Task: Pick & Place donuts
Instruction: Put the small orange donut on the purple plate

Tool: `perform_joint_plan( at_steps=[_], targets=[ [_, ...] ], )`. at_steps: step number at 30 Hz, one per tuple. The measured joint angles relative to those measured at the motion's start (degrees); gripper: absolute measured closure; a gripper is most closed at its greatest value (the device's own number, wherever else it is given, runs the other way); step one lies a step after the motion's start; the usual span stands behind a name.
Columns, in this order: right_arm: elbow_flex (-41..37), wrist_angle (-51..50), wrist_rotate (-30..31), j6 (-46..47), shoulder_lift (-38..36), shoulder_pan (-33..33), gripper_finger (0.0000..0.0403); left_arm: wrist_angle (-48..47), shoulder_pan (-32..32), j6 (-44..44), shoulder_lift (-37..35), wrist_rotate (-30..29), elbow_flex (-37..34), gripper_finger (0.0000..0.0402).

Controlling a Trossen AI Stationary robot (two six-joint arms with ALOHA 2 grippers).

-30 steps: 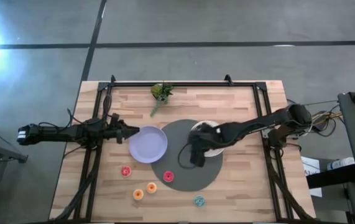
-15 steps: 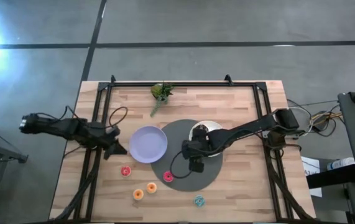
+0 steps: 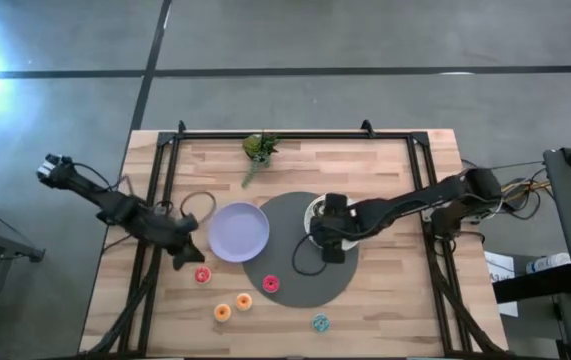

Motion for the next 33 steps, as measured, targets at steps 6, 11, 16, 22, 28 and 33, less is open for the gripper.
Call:
perform_joint_plan(
  at_steps=[6, 11, 16, 22, 28, 33],
  targets=[
    [-4.75, 2.67, 2.39, -3.56, -9.24, -3.88, 0.0188, 0.71, -4.61, -1.81, 9.54, 1.23, 1.46, 0.0287],
    [-9.08, 5.03, 2.38, -4.51, -15.69, -7.76, 0.0188, -5.57, -6.31, 3.31, 16.75, -1.64, 5.3, 0.0252],
    [-12.16, 7.26, 2.4, -5.96, -19.12, -9.46, 0.0188, -9.03, -6.33, 8.14, 23.81, -3.16, 9.03, 0.025],
    [-13.09, 8.21, 2.53, -7.98, -19.41, -9.43, 0.0188, -8.05, -6.68, 10.19, 29.89, -2.56, 10.11, 0.025],
    [-14.03, 9.28, 2.65, -8.03, -19.4, -9.43, 0.0188, -7.94, -6.79, 10.33, 32.07, 0.38, 8.88, 0.025],
    [-14.54, 9.24, 2.71, -7.85, -19.4, -9.43, 0.0188, -6.07, -6.79, 10.31, 32.38, 0.36, 7.17, 0.0264]
  ],
)
